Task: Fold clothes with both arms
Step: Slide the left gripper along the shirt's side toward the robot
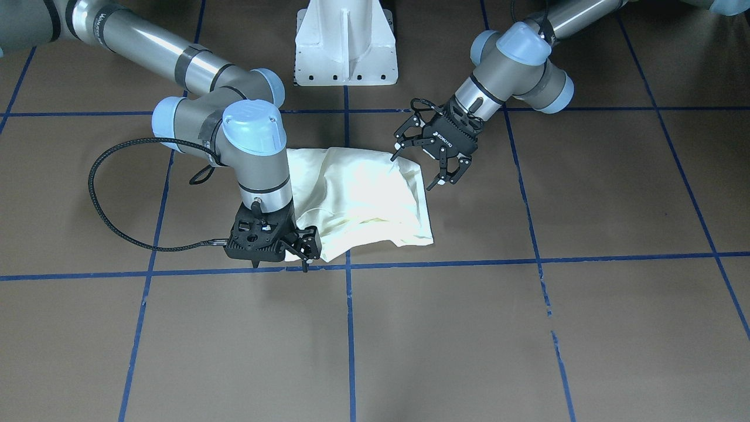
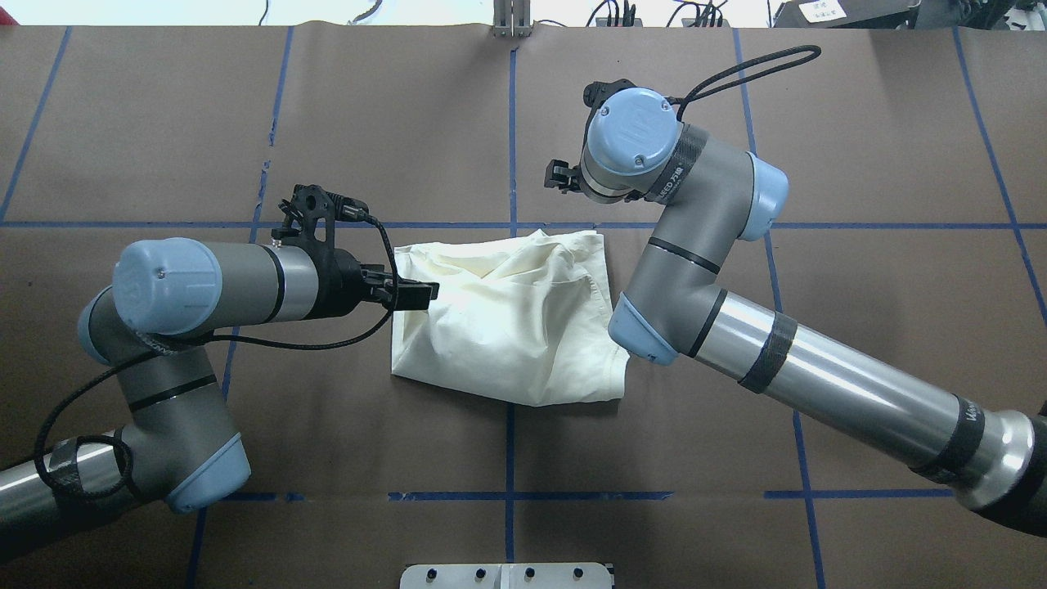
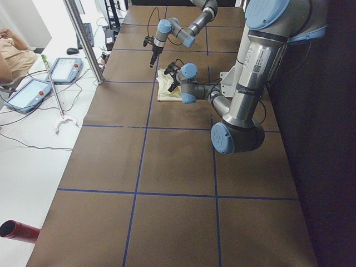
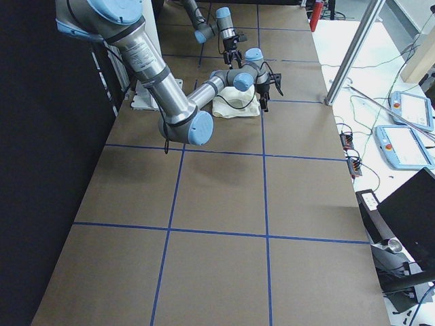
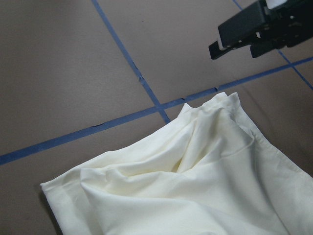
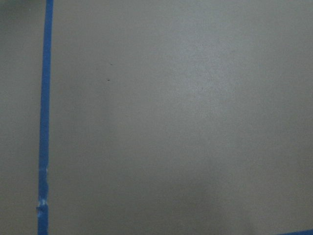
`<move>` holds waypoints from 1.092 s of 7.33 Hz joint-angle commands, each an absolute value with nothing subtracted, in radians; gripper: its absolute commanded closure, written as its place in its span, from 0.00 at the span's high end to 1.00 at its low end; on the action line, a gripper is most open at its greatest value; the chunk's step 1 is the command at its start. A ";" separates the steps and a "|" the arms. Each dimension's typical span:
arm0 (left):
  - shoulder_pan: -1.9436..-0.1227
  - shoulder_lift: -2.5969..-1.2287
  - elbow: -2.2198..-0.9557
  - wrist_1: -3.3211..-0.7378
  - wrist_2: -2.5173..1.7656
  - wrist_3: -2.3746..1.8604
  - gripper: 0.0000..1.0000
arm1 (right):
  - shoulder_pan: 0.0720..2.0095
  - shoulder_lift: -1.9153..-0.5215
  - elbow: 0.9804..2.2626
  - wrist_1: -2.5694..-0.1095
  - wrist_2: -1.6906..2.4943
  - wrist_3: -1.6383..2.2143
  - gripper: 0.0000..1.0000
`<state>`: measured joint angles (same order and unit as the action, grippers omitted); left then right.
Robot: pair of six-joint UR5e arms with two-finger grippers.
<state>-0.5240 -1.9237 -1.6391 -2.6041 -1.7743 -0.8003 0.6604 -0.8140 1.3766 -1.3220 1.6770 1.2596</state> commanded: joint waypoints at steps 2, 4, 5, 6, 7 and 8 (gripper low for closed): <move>-0.520 -1.887 -1.468 -2.908 -1.815 -0.690 1.00 | 0.661 -0.818 1.378 -1.321 1.677 1.259 1.00; -0.515 -1.894 -1.466 -2.979 -1.889 -0.699 1.00 | 0.661 -0.819 1.378 -1.321 1.677 1.259 1.00; -0.515 -1.893 -1.463 -3.025 -1.910 -0.699 1.00 | 0.661 -0.824 1.379 -1.321 1.675 1.259 1.00; -0.502 -1.901 -1.465 -3.028 -1.910 -0.693 0.99 | 0.661 -0.828 1.388 -1.321 1.674 1.259 1.00; -0.467 -1.929 -1.462 -3.027 -1.902 -0.692 0.97 | 0.661 -0.828 1.391 -1.321 1.674 1.259 1.00; -0.456 -1.949 -1.444 -3.027 -1.896 -0.692 0.91 | 0.661 -0.833 1.393 -1.321 1.674 1.259 1.00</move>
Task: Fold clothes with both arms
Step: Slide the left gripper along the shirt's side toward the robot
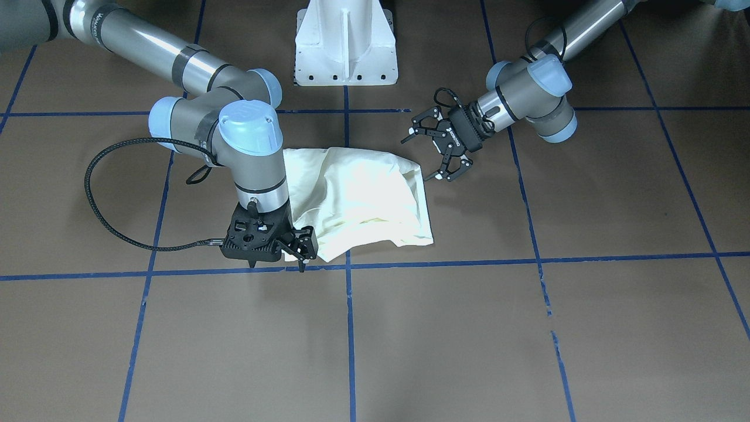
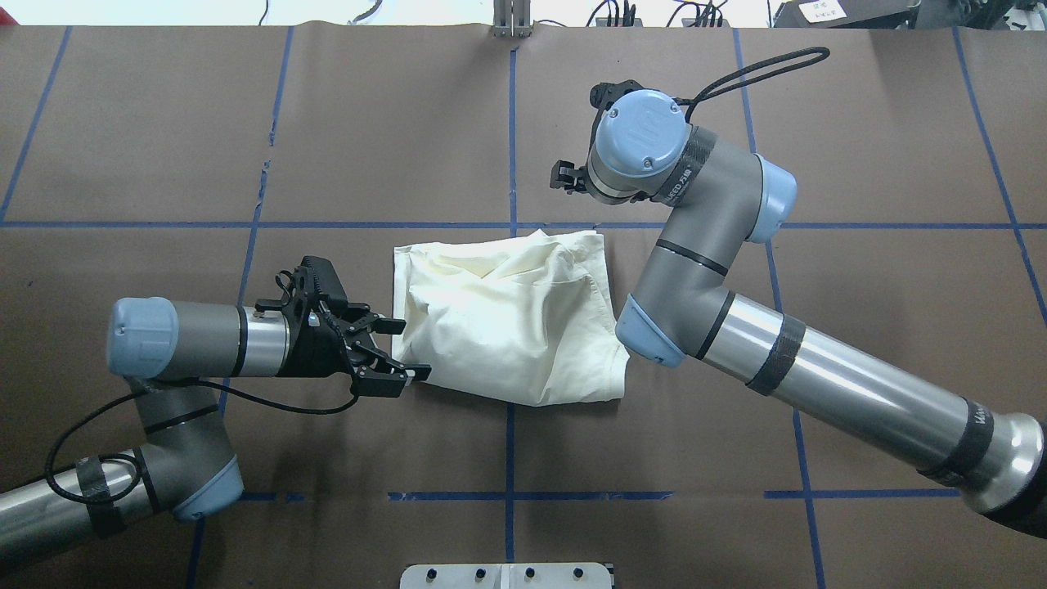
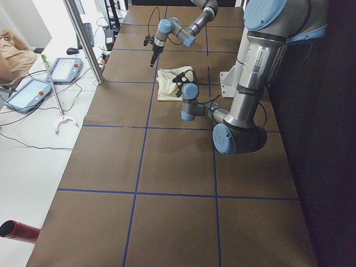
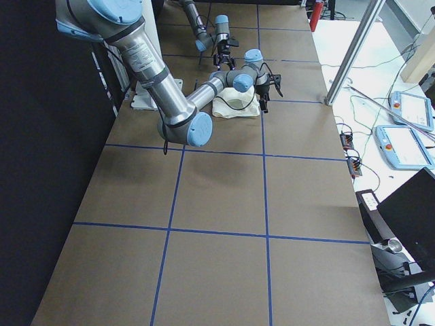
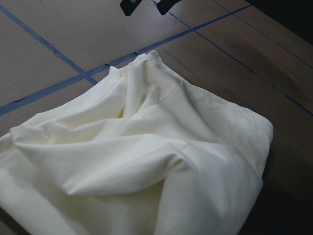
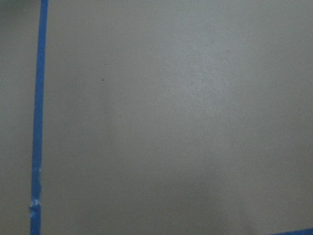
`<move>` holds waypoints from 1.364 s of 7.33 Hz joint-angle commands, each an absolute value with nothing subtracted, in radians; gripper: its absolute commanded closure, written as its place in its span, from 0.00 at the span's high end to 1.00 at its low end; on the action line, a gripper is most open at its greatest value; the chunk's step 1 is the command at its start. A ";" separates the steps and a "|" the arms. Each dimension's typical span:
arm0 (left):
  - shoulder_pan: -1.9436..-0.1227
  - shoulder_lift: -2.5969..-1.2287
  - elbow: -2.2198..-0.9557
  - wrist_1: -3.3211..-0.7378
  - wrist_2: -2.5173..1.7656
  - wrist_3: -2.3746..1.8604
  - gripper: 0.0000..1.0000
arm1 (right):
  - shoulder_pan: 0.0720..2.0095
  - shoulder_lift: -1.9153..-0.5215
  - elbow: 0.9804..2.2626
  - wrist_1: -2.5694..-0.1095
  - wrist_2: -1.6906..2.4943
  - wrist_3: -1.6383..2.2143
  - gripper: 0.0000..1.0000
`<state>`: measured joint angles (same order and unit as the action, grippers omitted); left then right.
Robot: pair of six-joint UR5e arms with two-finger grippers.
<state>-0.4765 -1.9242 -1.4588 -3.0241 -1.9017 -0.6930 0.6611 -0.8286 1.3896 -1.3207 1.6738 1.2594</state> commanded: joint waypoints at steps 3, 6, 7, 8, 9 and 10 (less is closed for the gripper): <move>-0.454 -1.950 -1.442 -3.031 -1.896 -0.689 0.86 | 0.661 -0.838 1.399 -1.321 1.672 1.259 1.00; -0.454 -1.934 -1.445 -3.034 -1.896 -0.695 0.14 | 0.661 -0.845 1.401 -1.319 1.669 1.250 1.00; -0.456 -1.925 -1.445 -3.060 -1.896 -0.701 0.00 | 0.661 -0.845 1.401 -1.319 1.669 1.250 1.00; -0.456 -1.913 -1.447 -3.066 -1.898 -0.730 0.00 | 0.661 -0.847 1.401 -1.319 1.669 1.250 1.00; -0.456 -1.901 -1.451 -3.068 -1.896 -0.809 0.00 | 0.661 -0.847 1.401 -1.319 1.669 1.252 1.00; -0.454 -1.887 -1.454 -3.092 -1.896 -0.907 0.00 | 0.661 -0.847 1.401 -1.319 1.667 1.252 1.00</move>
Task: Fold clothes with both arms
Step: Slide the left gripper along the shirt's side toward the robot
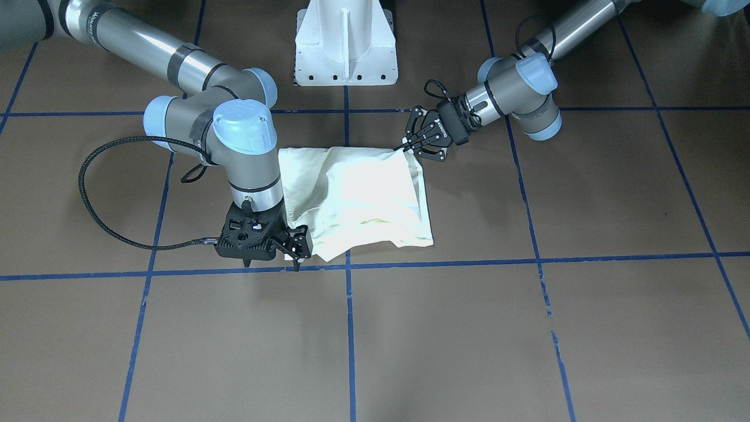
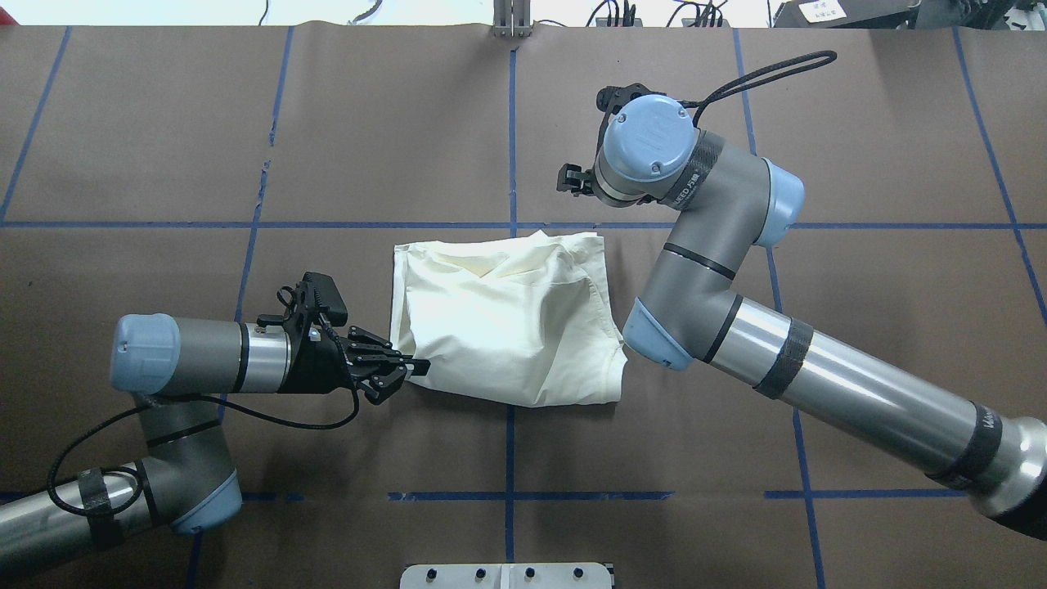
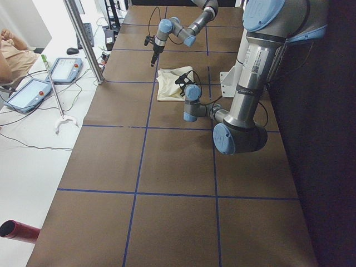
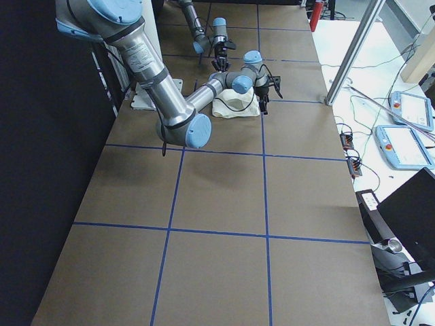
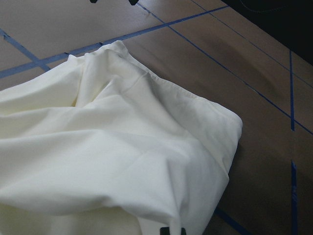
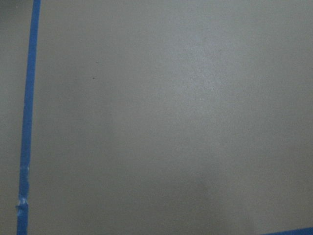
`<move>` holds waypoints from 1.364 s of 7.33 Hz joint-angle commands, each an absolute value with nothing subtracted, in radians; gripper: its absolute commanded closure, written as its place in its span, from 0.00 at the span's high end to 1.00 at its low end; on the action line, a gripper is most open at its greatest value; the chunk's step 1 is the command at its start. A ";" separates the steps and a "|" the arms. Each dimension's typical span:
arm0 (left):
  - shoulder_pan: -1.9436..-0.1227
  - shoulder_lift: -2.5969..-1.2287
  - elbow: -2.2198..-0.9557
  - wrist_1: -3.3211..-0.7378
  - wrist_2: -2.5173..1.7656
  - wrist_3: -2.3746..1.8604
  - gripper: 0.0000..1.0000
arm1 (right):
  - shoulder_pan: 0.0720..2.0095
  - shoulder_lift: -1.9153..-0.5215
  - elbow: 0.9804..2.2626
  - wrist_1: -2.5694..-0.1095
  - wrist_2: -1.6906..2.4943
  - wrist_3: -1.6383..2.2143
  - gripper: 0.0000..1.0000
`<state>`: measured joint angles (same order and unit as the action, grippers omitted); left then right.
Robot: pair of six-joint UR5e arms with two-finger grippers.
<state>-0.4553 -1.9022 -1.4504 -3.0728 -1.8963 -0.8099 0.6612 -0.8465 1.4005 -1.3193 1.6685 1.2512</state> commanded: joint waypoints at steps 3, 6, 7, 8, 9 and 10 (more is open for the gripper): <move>-0.433 -1.855 -1.451 -3.204 -1.894 -1.259 0.00 | 0.661 -0.847 1.401 -1.319 1.667 1.252 1.00; -0.419 -1.852 -1.447 -3.192 -1.846 -1.327 0.00 | 0.661 -0.847 1.401 -1.319 1.667 1.252 1.00; -0.414 -1.850 -1.444 -3.186 -1.841 -1.330 0.00 | 0.661 -0.847 1.401 -1.319 1.667 1.252 1.00; -0.414 -1.838 -1.443 -3.186 -1.841 -1.371 0.00 | 0.661 -0.847 1.401 -1.319 1.667 1.252 1.00; -0.413 -1.836 -1.442 -3.185 -1.841 -1.412 0.00 | 0.661 -0.847 1.401 -1.319 1.667 1.252 1.00; -0.408 -1.836 -1.443 -3.165 -1.839 -1.445 0.00 | 0.661 -0.854 1.401 -1.315 1.667 1.252 1.00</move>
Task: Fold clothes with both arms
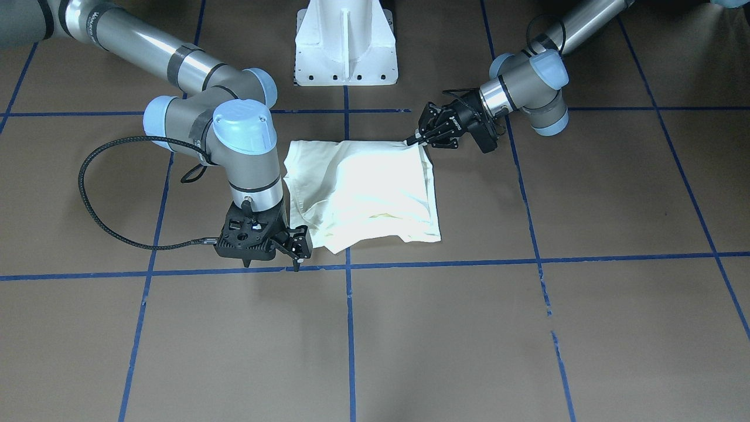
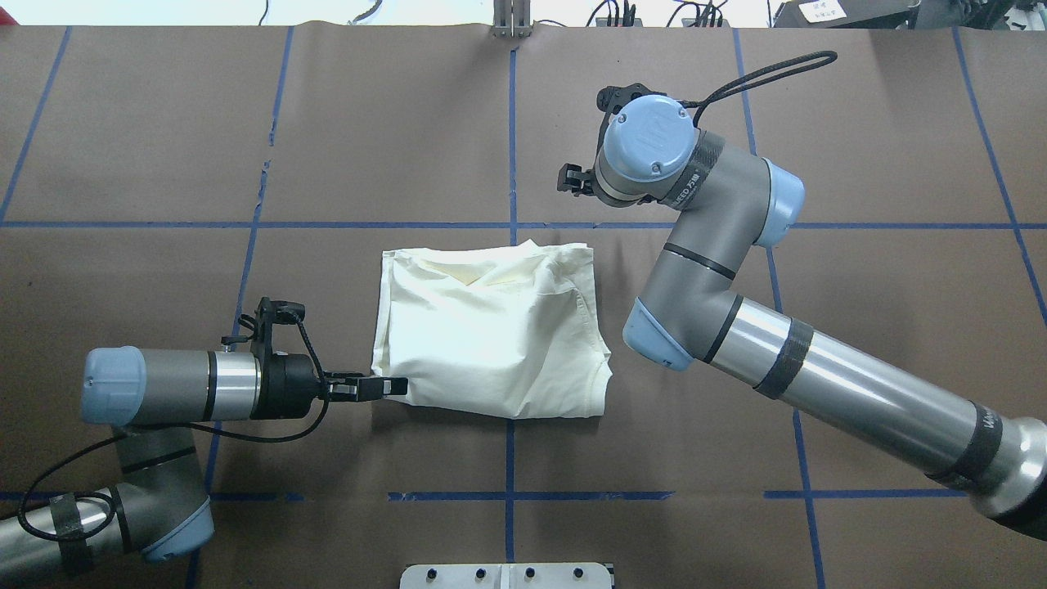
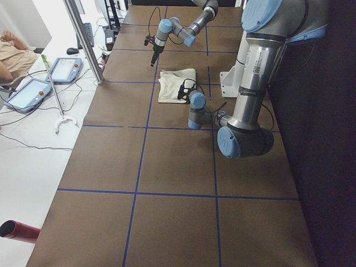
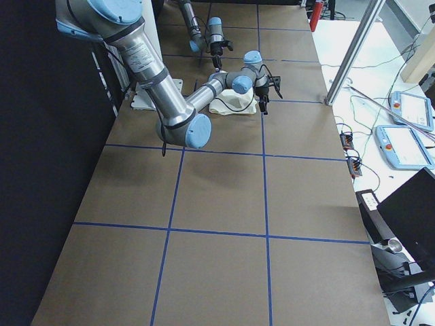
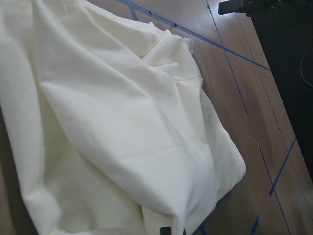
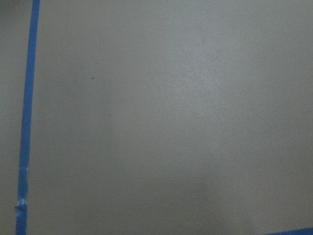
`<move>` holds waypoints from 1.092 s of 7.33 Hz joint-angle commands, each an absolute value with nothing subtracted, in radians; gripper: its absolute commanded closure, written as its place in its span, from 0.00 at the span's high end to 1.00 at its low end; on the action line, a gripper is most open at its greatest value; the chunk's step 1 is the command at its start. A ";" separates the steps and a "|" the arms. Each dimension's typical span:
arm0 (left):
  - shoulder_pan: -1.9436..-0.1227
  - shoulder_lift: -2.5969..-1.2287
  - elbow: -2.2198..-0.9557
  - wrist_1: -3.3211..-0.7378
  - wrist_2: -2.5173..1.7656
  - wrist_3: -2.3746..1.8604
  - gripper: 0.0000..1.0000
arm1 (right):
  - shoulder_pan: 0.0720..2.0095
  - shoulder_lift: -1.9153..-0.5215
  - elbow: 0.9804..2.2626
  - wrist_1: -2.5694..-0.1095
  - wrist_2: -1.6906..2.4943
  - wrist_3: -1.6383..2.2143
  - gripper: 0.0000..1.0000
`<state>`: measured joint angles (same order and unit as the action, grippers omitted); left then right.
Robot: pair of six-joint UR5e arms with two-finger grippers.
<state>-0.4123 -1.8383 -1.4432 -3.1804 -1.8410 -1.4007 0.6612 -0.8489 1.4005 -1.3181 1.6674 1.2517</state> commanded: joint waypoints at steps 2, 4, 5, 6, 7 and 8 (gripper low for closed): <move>-0.399 -1.838 -1.448 -3.108 -1.815 -1.489 0.00 | 0.661 -0.880 1.401 -1.255 1.667 1.250 1.00; -0.391 -1.838 -1.447 -3.088 -1.805 -1.496 0.00 | 0.663 -0.877 1.399 -1.252 1.677 1.249 1.00; -0.390 -1.838 -1.447 -3.070 -1.804 -1.496 0.00 | 0.666 -0.876 1.401 -1.252 1.680 1.244 1.00; -0.390 -1.836 -1.447 -3.069 -1.804 -1.496 0.03 | 0.673 -0.876 1.401 -1.252 1.701 1.238 1.00; -0.390 -1.836 -1.448 -3.068 -1.805 -1.494 0.19 | 0.679 -0.877 1.416 -1.255 1.716 1.235 1.00; -0.391 -1.836 -1.460 -3.068 -1.813 -1.490 0.47 | 0.681 -0.879 1.422 -1.258 1.721 1.230 1.00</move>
